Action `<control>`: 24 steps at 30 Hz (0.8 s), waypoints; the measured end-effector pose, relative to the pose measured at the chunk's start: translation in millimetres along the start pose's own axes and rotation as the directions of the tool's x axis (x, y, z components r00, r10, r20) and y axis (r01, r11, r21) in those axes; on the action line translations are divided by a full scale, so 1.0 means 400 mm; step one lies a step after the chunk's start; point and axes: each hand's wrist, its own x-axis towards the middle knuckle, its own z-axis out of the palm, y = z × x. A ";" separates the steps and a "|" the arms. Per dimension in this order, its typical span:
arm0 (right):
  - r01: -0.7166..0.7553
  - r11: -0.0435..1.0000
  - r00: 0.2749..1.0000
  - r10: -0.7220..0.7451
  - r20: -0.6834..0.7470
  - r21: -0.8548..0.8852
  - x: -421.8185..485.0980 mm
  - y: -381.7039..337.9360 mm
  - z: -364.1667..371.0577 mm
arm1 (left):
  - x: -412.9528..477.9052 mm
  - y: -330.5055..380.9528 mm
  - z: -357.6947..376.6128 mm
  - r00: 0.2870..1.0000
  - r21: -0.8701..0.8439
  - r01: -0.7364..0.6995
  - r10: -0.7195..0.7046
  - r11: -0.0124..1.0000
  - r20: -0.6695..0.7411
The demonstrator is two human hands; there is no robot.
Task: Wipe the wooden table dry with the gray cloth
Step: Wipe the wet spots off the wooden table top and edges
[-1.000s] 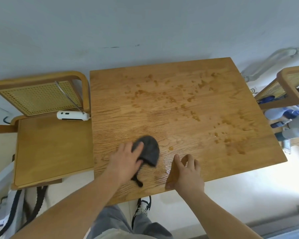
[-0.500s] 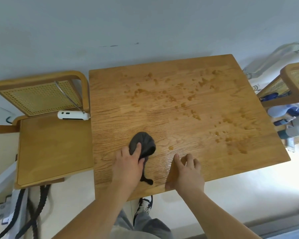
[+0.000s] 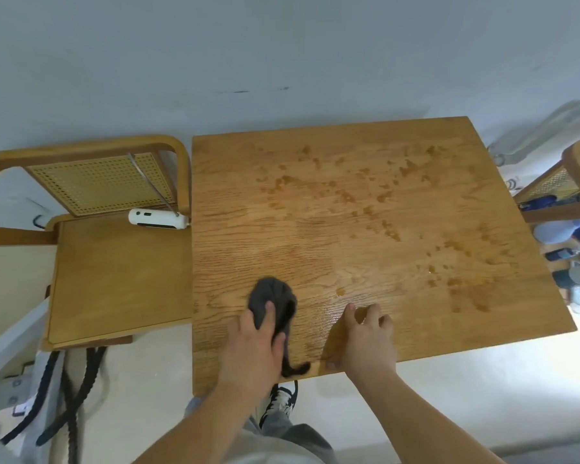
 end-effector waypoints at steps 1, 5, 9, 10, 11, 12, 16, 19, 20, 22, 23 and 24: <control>-0.001 1.000 1.000 0.001 -0.001 -0.005 0.001 -0.002 -0.002 | -0.026 0.005 0.004 0.993 0.025 -0.107 0.106 0.994 0.055; -0.012 1.000 1.000 0.013 0.012 -0.021 0.005 -0.011 -0.007 | 0.015 -0.110 -0.014 0.957 0.148 -0.289 0.281 0.946 0.072; -0.020 0.999 0.999 0.021 0.029 -0.029 0.003 -0.018 -0.010 | 0.042 -0.188 -0.022 0.978 0.073 0.191 -0.183 0.979 -0.105; -0.022 0.999 0.999 0.023 0.031 -0.030 0.002 -0.020 -0.011 | 0.027 -0.167 -0.011 0.966 0.040 0.236 -0.230 0.971 -0.114; -0.023 0.999 0.999 0.024 0.033 -0.030 0.000 -0.021 -0.012 | 0.006 -0.143 0.003 0.969 0.019 0.227 -0.224 0.974 -0.102; -0.023 0.999 0.999 0.024 0.037 -0.029 -0.001 -0.022 -0.014 | -0.018 -0.119 0.011 0.983 0.014 0.170 -0.168 0.985 -0.076; -0.021 0.999 0.999 0.023 0.041 -0.036 0.000 -0.024 -0.020 | -0.028 -0.160 -0.009 0.971 0.105 -0.238 0.233 0.966 0.056; -0.014 1.000 0.999 0.014 0.036 -0.017 0.001 -0.022 -0.021 | 0.039 -0.223 -0.047 0.996 0.153 -0.075 0.082 0.985 -0.039; -0.011 1.000 0.999 0.011 0.035 -0.014 -0.001 -0.021 -0.020 | 0.049 -0.214 -0.047 0.995 0.112 0.066 -0.057 0.991 -0.080; -0.002 1.000 1.000 0.002 0.029 -0.014 -0.005 -0.014 -0.019 | 0.037 -0.150 -0.032 0.963 0.017 0.240 -0.236 0.971 -0.131; 0.003 1.000 1.000 -0.003 0.024 -0.011 -0.007 -0.010 -0.018 | 0.019 -0.111 -0.016 0.959 -0.003 0.251 -0.250 0.968 -0.134; 0.007 1.000 1.000 -0.006 0.019 -0.006 -0.009 -0.004 -0.018 | -0.004 -0.076 0.000 0.970 -0.016 0.214 -0.215 0.977 -0.113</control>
